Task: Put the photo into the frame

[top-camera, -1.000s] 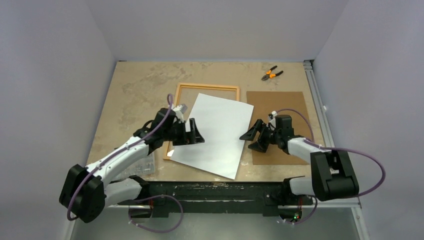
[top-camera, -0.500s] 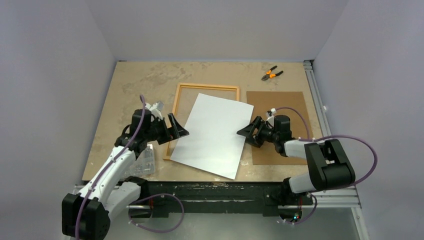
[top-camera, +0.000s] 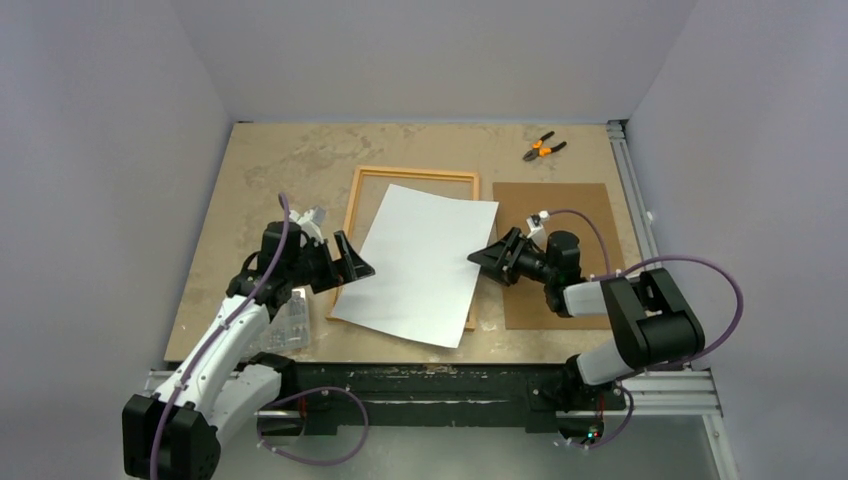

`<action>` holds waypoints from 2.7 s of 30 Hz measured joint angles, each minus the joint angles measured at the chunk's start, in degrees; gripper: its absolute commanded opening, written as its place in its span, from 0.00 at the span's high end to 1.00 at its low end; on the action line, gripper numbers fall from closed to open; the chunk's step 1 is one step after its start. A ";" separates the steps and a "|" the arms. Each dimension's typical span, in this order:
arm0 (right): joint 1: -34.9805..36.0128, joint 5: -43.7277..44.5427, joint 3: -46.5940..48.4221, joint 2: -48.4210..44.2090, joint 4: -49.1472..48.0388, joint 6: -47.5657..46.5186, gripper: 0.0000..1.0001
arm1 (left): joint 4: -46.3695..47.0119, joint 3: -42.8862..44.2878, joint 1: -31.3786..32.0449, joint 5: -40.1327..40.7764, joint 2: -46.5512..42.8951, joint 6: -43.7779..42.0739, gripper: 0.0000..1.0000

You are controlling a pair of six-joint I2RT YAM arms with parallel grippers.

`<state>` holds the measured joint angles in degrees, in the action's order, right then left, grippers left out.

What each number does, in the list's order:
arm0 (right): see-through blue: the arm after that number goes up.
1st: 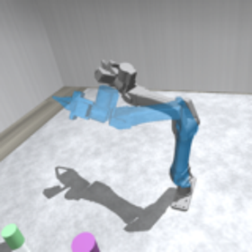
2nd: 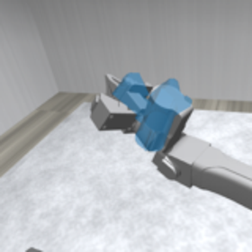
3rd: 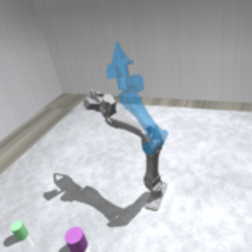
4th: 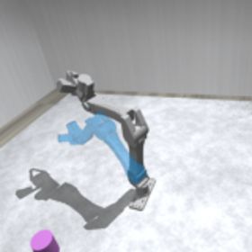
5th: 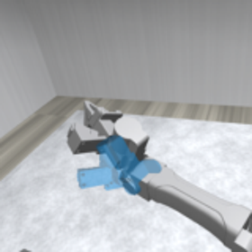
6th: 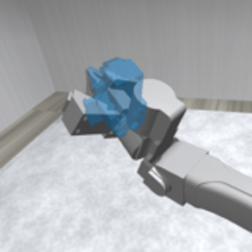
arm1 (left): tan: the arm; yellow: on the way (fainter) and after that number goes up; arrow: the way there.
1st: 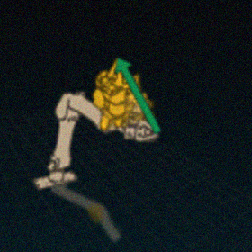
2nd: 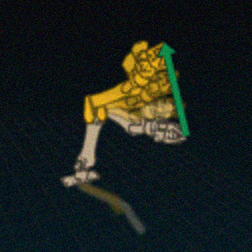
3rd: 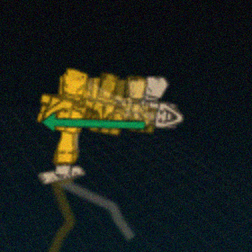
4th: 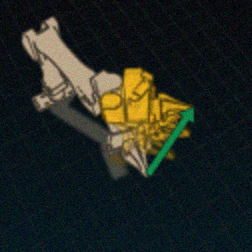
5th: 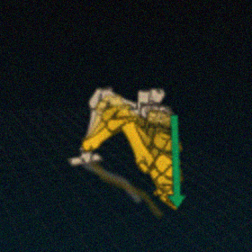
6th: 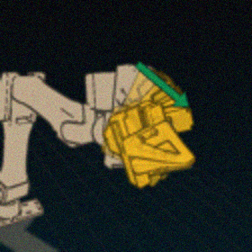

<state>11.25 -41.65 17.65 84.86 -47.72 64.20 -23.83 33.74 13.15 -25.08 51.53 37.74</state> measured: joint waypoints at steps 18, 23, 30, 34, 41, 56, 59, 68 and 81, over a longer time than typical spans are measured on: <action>10.86 4.22 5.55 13.29 -3.19 2.01 0.86 | -2.01 0.00 -0.02 1.90 -1.29 -0.90 0.15; 11.17 4.85 5.73 14.91 -5.18 3.82 1.00 | -3.85 0.00 -0.02 3.89 -2.51 -1.42 0.15; 11.13 5.11 6.78 8.24 3.08 0.83 1.00 | -6.23 0.02 -0.02 6.99 -3.17 -2.38 0.16; 11.10 7.65 11.69 0.00 18.16 -6.51 1.00 | -7.54 0.24 -0.02 8.74 -3.13 -2.60 0.18; 7.85 12.46 19.47 -11.47 41.31 -18.40 1.00 | -9.11 2.38 -0.02 13.31 0.09 -2.99 0.23; -1.25 11.28 27.02 -16.28 65.40 -28.92 1.00 | -10.54 9.53 1.57 26.25 20.44 -5.40 0.32; -1.27 10.38 28.52 -16.96 67.32 -29.11 1.00 | -9.81 10.38 2.58 27.82 25.00 -5.90 0.38; -1.31 7.98 33.57 -18.60 71.14 -29.20 1.00 | -8.81 12.07 8.20 29.86 32.24 -6.32 0.76; -1.46 7.21 35.50 -18.62 73.90 -31.54 1.00 | -6.97 12.00 16.76 31.34 31.89 -4.48 1.00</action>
<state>9.78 -34.44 53.15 66.24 26.17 32.67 -30.81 45.74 29.91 6.26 83.42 33.26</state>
